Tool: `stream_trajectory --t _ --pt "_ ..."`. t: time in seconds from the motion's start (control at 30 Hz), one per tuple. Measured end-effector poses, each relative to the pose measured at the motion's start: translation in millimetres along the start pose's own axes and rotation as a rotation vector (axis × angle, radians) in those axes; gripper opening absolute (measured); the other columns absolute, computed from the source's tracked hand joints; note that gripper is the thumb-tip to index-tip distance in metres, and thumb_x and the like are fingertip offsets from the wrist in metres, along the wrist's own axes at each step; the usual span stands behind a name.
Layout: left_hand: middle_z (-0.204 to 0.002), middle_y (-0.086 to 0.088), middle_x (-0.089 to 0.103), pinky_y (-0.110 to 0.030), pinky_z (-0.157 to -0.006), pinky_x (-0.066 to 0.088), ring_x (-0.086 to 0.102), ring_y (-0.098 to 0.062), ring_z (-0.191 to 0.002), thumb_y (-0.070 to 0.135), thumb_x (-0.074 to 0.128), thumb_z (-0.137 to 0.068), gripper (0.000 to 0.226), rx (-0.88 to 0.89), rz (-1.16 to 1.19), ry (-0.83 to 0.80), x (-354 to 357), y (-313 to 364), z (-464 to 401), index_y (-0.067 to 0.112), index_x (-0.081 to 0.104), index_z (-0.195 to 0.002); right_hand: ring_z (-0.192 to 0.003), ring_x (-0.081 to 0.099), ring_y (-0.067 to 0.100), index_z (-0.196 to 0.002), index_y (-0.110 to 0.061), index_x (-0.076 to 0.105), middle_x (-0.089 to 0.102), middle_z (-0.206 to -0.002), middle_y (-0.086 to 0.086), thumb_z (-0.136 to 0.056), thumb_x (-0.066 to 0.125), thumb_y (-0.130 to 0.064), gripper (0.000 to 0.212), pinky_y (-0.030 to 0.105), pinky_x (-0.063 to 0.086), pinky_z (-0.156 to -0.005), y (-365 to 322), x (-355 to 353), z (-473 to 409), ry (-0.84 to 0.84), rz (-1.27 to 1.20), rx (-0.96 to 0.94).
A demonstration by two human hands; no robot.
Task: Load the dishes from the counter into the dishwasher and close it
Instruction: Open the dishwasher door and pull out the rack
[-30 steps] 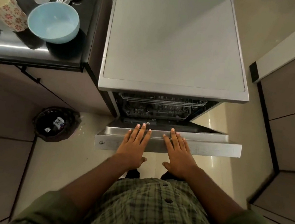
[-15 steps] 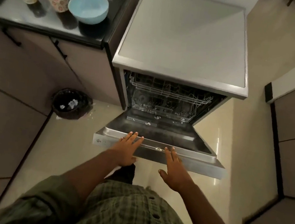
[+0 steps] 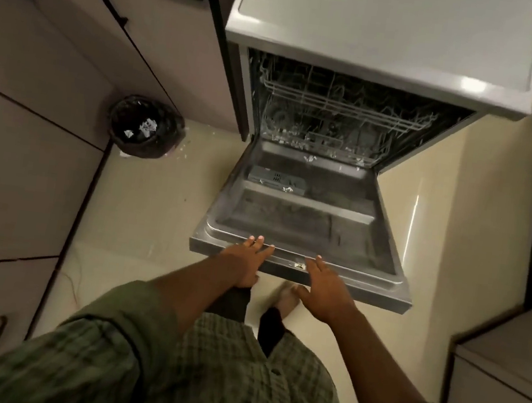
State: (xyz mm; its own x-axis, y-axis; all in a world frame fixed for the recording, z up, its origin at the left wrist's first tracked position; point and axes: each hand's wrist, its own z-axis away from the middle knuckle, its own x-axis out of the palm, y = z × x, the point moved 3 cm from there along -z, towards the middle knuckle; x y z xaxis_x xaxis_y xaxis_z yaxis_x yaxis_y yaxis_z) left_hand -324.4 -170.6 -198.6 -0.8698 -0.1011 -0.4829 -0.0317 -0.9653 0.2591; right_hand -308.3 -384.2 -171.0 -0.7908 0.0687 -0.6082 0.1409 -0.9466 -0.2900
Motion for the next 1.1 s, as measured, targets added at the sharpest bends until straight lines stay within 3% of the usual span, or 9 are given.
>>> stream_trajectory --t 0.13,0.27,0.47,0.73,1.1 --pt "-0.174 -0.009 -0.003 -0.051 -0.126 0.019 0.006 -0.029 -0.161 0.039 0.052 -0.106 0.08 0.066 -0.037 -0.095 11.2 -13.8 -22.0 0.027 0.002 -0.167 -0.157 0.02 0.03 -0.164 -0.014 0.018 0.019 -0.17 0.015 -0.097 0.048 -0.05 0.082 0.043 0.022 -0.126 -0.1 37.1 -38.1 -0.114 0.065 0.06" --pt "-0.174 -0.01 0.0 -0.051 -0.126 0.022 0.009 -0.031 -0.16 0.035 0.052 -0.105 0.08 0.067 -0.043 -0.202 48.3 -22.9 -43.0 0.025 0.004 -0.167 -0.149 0.035 0.036 -0.159 -0.018 0.032 0.019 -0.169 0.019 -0.098 0.055 -0.044 0.07 0.042 0.032 -0.119 -8.1 77.8 -55.6 -0.241 0.053 0.104" --pt "-0.172 -0.018 -0.01 -0.052 -0.128 0.012 0.0 -0.038 -0.16 0.051 0.054 -0.102 0.094 0.021 -0.104 -0.253 130.1 -23.0 -86.1 0.017 -0.007 -0.166 -0.158 0.013 0.034 -0.166 -0.017 0.005 0.002 -0.171 0.021 -0.1 0.05 -0.042 0.084 0.044 0.02 -0.125 4.9 146.5 -70.7 -0.349 0.08 0.088" --pt "-0.169 -0.017 -0.024 -0.054 -0.128 0.002 -0.014 -0.039 -0.158 0.052 0.051 -0.103 0.099 -0.034 -0.038 -0.311 205.4 -32.2 -131.4 0.017 -0.02 -0.163 -0.158 0.012 0.033 -0.163 -0.017 0.018 0.023 -0.17 0.007 -0.1 0.05 -0.044 0.076 0.048 0.014 -0.126 47.9 201.1 -117.9 -0.377 0.079 0.046" --pt "-0.171 -0.016 -0.02 -0.055 -0.127 0.001 -0.016 -0.038 -0.158 0.053 0.051 -0.103 0.097 -0.077 0.009 -0.395 265.4 -47.5 -200.7 0.019 -0.016 -0.164 -0.159 0.009 0.03 -0.165 -0.02 0.014 0.017 -0.172 0.005 -0.103 0.048 -0.044 0.074 0.049 0.012 -0.128 75.1 263.7 -184.7 -0.534 0.071 0.033"
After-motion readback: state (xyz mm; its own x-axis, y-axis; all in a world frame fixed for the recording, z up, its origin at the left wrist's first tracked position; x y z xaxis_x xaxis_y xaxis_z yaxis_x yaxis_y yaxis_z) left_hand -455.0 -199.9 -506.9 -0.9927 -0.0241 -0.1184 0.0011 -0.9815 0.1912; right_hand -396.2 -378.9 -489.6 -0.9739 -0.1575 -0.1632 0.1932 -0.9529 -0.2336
